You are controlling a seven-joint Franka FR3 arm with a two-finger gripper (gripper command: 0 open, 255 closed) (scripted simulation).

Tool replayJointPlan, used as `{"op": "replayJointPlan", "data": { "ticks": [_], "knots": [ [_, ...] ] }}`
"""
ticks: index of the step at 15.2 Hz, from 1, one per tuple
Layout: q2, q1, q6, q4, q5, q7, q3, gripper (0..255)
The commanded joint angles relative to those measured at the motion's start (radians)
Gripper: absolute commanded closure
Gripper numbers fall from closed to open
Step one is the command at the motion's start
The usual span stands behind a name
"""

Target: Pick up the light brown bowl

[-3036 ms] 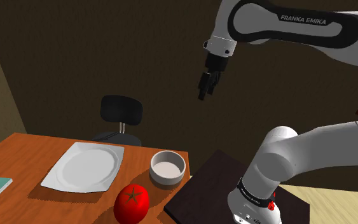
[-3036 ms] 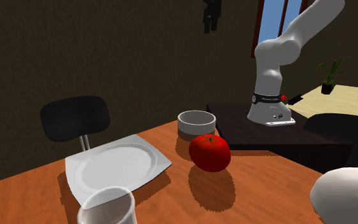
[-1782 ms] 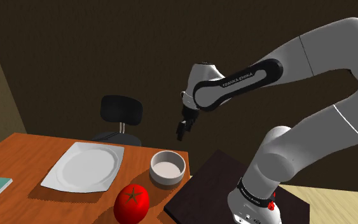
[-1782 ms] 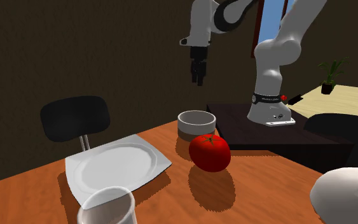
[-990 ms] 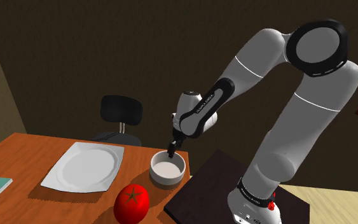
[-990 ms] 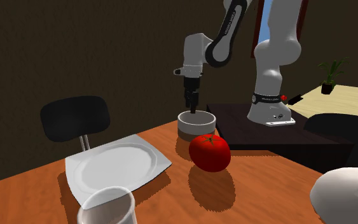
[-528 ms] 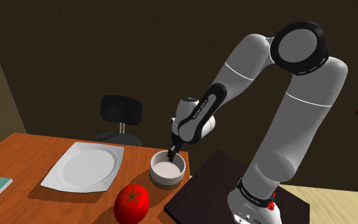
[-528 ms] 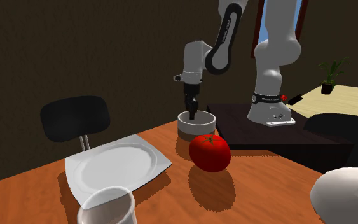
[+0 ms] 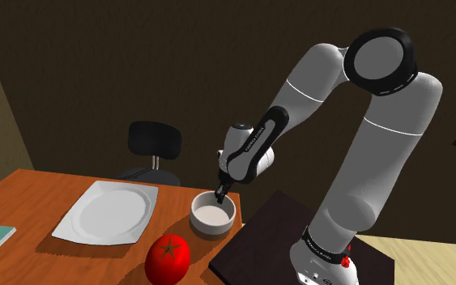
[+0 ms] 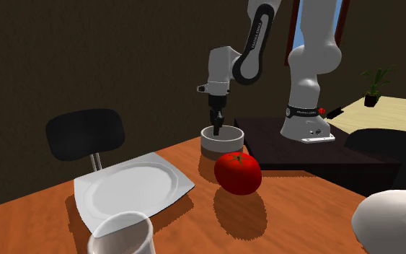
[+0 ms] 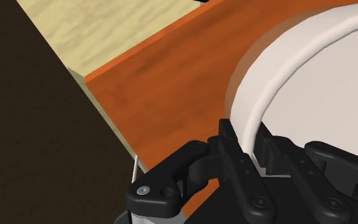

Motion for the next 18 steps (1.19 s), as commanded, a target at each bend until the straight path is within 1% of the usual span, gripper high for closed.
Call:
{"op": "replayJointPlan", "data": {
  "ticks": [1,16,18],
  "knots": [
    [0.001,0.0,0.003,-0.002,0.001,0.001,0.0,255],
    [-0.273,-0.002,-0.274,0.001,-0.009,0.015,-0.002,255],
    [-0.275,-0.002,-0.277,0.002,-0.009,0.015,-0.002,255]
  ]
}}
